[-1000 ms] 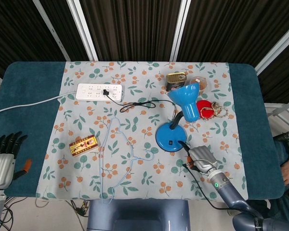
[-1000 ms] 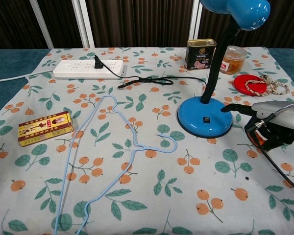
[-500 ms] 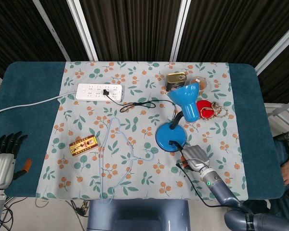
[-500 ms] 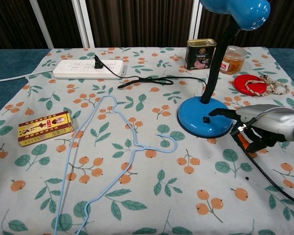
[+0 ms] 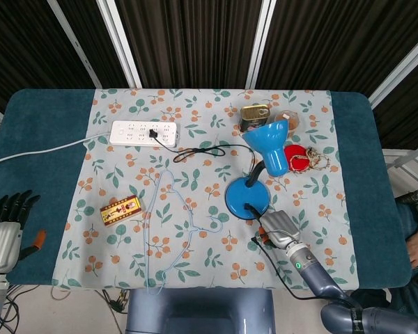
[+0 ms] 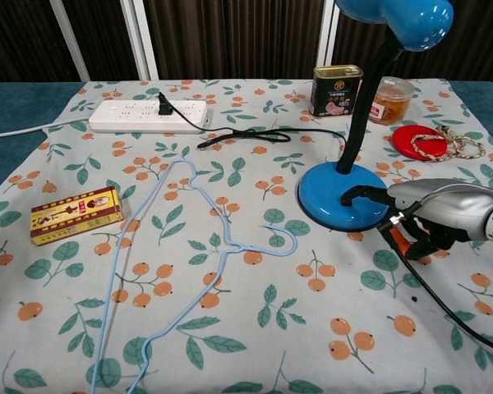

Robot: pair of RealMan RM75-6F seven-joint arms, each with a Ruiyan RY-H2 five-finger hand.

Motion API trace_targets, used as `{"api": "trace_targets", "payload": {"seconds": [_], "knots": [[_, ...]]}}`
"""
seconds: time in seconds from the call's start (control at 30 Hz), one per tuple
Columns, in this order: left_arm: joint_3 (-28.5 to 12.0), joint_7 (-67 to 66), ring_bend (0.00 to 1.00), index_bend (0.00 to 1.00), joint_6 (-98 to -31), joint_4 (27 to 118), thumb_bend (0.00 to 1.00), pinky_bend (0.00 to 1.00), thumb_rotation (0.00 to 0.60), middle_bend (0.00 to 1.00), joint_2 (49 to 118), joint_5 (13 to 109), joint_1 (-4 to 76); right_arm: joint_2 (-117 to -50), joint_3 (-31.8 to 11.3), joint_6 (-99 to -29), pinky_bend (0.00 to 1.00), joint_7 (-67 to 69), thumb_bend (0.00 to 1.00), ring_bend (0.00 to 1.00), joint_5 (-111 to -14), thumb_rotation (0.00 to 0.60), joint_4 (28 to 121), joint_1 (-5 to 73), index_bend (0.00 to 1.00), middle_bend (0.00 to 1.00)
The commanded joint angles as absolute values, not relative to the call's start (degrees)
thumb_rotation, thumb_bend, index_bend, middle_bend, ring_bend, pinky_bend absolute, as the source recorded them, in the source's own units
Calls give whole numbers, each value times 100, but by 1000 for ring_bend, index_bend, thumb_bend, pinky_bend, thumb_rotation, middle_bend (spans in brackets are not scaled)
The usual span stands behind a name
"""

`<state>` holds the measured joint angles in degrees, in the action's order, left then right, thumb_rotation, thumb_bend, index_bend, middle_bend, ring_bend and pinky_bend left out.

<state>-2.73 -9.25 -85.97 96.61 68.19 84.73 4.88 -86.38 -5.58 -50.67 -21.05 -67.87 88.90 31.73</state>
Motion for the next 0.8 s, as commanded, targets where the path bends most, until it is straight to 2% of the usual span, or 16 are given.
{"api": "trace_targets", "payload": {"seconds": [0.03,0.8], "knots": [[-273,-926,47,148,-8592,9663,361,40,600,63,6817,8470,490,-8651,-546,-5068,932,-2094,779,764,-6750,600,8881,3183,21,679],[-275,-955,47,147,-8583,9659,361,40,600,63,6811,8460,495,-8679,-402,-4941,995,-2235,778,764,-6490,600,8720,3323,21,679]]}}
